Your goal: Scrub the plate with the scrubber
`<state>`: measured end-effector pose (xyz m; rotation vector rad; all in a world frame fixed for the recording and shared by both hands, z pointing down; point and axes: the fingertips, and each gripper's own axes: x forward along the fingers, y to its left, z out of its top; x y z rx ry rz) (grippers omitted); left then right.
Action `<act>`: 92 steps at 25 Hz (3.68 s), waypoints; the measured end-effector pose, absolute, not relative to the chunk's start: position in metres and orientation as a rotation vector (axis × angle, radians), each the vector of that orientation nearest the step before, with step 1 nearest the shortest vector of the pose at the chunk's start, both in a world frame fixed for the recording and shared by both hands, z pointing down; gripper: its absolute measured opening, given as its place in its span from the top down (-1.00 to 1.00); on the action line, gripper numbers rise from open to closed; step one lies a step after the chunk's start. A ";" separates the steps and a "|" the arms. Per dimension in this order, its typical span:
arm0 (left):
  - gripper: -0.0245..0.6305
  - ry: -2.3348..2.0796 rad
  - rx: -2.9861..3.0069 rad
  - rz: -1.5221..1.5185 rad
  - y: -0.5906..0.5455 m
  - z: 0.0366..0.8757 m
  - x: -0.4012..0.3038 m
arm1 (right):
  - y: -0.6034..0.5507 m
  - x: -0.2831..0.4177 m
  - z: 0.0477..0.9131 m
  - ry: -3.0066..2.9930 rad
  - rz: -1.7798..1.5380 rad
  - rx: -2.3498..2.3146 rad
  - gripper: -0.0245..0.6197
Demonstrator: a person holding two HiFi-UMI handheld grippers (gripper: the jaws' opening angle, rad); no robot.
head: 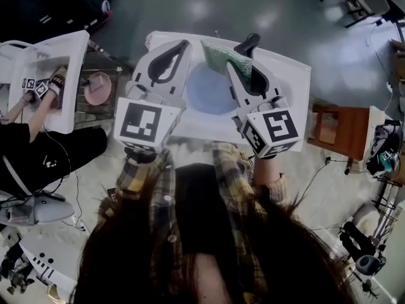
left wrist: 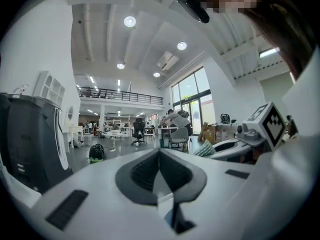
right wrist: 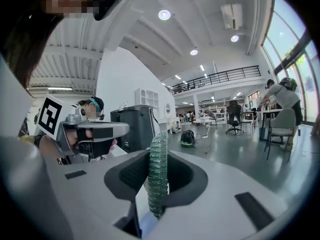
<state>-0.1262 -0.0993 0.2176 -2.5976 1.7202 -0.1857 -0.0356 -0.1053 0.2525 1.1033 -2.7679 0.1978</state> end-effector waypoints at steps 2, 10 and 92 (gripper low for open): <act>0.88 1.662 -2.642 -0.188 -0.104 0.220 -0.126 | -0.107 -0.037 0.255 -2.745 0.210 1.161 0.63; 0.88 1.505 -2.760 -0.221 -0.124 0.246 -0.119 | -0.115 -0.029 0.269 -2.665 0.244 1.311 0.63; 0.83 1.174 -3.084 -1.039 -0.156 0.565 -0.090 | -0.163 0.060 0.541 -1.918 0.332 1.712 0.60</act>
